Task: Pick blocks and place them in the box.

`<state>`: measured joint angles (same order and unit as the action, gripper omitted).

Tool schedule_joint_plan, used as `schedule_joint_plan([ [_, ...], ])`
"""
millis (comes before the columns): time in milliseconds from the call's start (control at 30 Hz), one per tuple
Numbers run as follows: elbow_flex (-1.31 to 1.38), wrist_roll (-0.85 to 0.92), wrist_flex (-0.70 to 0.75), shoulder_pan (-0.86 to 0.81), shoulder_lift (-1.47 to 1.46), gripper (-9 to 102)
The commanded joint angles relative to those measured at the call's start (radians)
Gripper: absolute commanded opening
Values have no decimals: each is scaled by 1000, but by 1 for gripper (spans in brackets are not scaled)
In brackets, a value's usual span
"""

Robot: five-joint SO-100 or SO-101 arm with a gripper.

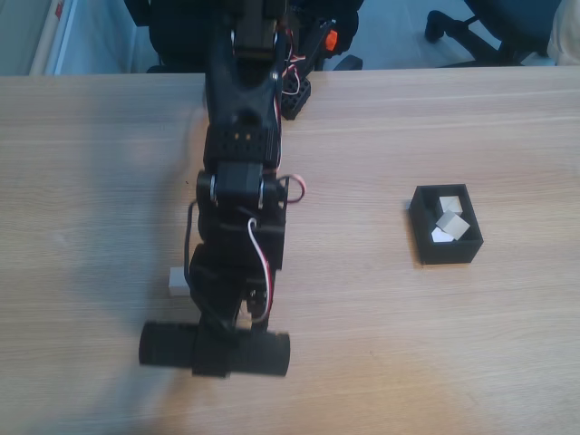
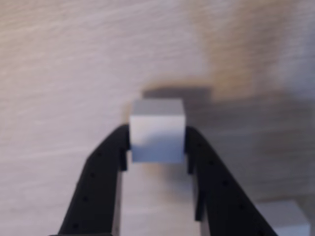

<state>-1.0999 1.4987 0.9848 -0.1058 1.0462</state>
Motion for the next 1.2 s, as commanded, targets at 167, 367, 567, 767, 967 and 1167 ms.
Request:
schedule_joint_plan([
  [167,-408,-86,-2,135,495,0],
  [367,-565,-233,83,328,698,0],
  [567,-557,-368,126,551,767,0],
  [767,-500,-469,106,710,738,0],
  [967,-451,-581,75,778,661,1],
  [1167,-416,-658,61,788,614,14],
])
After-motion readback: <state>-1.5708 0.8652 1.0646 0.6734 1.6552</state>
